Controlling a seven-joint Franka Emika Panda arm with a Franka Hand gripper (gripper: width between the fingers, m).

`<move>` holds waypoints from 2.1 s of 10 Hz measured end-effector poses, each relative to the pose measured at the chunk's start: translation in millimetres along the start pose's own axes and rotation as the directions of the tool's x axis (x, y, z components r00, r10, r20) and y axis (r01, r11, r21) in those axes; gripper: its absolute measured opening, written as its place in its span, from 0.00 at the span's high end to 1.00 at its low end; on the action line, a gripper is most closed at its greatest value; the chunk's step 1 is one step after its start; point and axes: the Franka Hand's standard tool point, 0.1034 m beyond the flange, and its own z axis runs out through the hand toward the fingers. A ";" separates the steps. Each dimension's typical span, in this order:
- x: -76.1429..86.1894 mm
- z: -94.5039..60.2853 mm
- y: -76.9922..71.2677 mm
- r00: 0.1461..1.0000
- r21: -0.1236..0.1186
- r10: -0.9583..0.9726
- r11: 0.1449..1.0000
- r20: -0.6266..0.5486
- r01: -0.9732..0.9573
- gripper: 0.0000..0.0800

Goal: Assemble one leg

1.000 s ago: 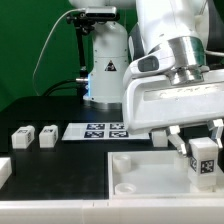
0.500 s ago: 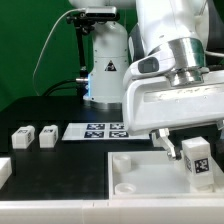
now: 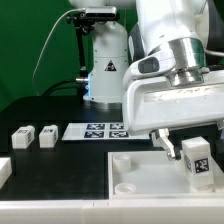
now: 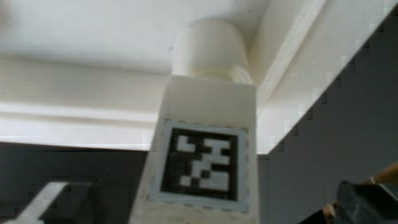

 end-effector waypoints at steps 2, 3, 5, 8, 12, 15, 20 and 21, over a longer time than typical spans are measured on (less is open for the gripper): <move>16.8 -15.6 3.1 0.997 0.010 -0.001 1.000 0.082 0.000 0.19; 13.8 -12.3 3.5 0.993 0.015 0.002 1.000 0.116 -0.004 0.19; 9.7 -9.9 0.2 0.941 0.054 0.000 0.998 0.339 -0.019 0.19; 6.0 -11.1 -3.8 0.802 0.103 -0.019 0.993 0.598 -0.053 0.19; -0.4 4.0 -5.2 0.781 0.092 0.012 0.992 0.624 -0.089 0.19; -0.6 4.6 -1.7 0.773 0.037 0.094 0.988 0.628 -0.150 0.62; -0.6 8.9 -6.5 0.574 -0.299 0.633 0.764 0.519 -0.572 0.63; -1.0 10.0 -10.4 0.511 -0.350 0.718 0.685 0.472 -0.640 0.63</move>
Offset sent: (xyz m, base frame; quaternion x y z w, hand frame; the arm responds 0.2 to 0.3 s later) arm 0.0111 -0.0056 -0.0071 0.0095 -0.2053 0.0217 0.9784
